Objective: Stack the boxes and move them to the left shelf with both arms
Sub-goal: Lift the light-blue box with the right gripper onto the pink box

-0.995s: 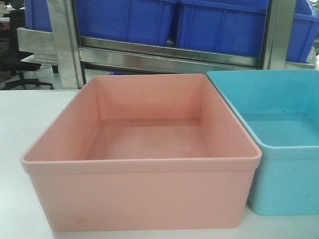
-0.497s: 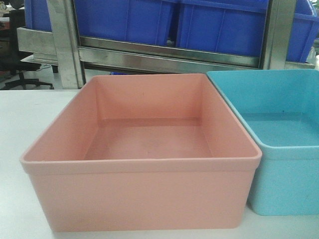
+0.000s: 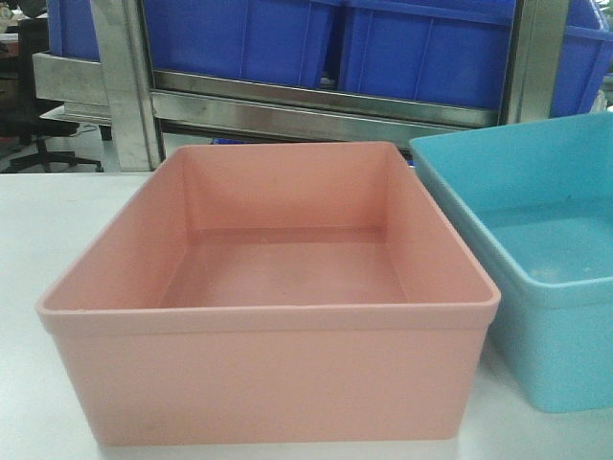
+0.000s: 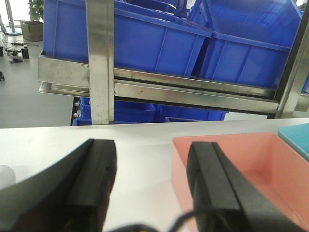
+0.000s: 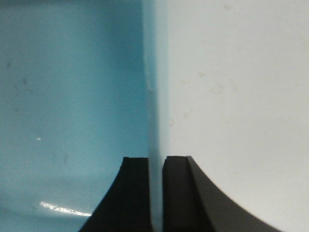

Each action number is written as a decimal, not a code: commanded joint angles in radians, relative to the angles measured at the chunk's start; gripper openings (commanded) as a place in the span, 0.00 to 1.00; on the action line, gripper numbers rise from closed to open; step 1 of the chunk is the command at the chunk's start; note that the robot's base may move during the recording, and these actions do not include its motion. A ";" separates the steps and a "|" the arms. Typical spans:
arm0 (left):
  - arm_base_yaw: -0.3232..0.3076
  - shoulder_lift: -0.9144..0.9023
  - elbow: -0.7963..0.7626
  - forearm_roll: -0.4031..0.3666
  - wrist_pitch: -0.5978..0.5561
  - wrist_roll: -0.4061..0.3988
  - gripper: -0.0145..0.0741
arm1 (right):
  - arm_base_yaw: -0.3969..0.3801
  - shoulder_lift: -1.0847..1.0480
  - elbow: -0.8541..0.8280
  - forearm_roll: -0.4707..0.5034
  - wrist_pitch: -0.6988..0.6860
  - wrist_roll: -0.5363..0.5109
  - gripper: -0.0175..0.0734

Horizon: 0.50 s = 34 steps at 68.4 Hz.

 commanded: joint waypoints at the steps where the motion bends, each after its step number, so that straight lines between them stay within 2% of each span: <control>1: 0.002 0.004 -0.030 -0.009 -0.081 0.001 0.46 | -0.029 -0.101 -0.065 0.037 -0.004 -0.009 0.25; 20: 0.002 0.004 -0.030 -0.009 -0.081 0.001 0.46 | -0.072 -0.192 -0.171 0.153 0.031 0.046 0.25; 34: 0.002 0.004 -0.030 -0.009 -0.081 0.001 0.46 | -0.055 -0.246 -0.236 0.195 0.079 0.216 0.25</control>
